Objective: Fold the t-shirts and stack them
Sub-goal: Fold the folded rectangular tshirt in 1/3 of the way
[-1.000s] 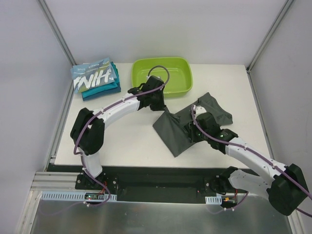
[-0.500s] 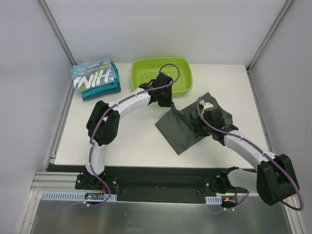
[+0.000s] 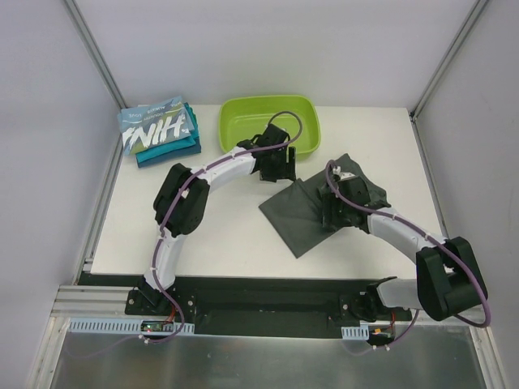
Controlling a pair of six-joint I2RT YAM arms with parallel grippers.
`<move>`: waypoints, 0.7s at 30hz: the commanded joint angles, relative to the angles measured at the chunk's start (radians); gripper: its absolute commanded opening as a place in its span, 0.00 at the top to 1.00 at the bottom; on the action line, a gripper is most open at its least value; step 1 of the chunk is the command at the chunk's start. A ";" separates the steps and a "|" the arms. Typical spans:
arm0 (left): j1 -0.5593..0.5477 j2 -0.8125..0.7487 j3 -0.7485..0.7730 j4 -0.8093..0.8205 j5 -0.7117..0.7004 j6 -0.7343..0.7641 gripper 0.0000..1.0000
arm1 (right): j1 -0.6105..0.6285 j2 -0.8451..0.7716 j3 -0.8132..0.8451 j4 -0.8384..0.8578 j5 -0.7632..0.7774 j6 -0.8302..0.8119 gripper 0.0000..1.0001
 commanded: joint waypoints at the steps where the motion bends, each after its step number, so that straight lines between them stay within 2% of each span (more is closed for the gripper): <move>1: 0.004 -0.033 0.049 0.010 0.048 0.040 0.20 | -0.007 -0.030 0.071 -0.067 0.122 0.004 0.29; 3: 0.004 -0.060 0.041 0.010 0.061 0.048 0.01 | -0.008 -0.075 0.082 -0.108 0.143 0.030 0.24; 6: 0.002 -0.123 -0.011 0.010 0.070 0.048 0.01 | -0.008 -0.162 0.077 -0.144 0.117 0.034 0.09; 9: -0.001 -0.214 -0.110 0.022 0.061 0.043 0.01 | -0.007 -0.266 0.062 -0.170 0.081 0.047 0.03; 10: -0.001 -0.244 -0.149 0.028 0.056 0.040 0.01 | -0.007 -0.303 0.050 -0.164 0.038 0.049 0.04; 13: -0.001 -0.358 -0.302 0.059 0.027 0.013 0.01 | -0.005 -0.369 -0.019 -0.063 -0.251 0.047 0.04; 16: 0.001 -0.456 -0.454 0.074 -0.051 -0.020 0.01 | 0.003 -0.325 -0.055 0.075 -0.447 0.119 0.04; 17: 0.002 -0.478 -0.491 0.073 -0.100 -0.030 0.01 | 0.012 -0.299 -0.047 0.089 -0.465 0.127 0.04; 21: 0.041 -0.542 -0.607 0.073 -0.121 -0.072 0.01 | 0.090 -0.154 0.017 0.054 -0.378 0.106 0.04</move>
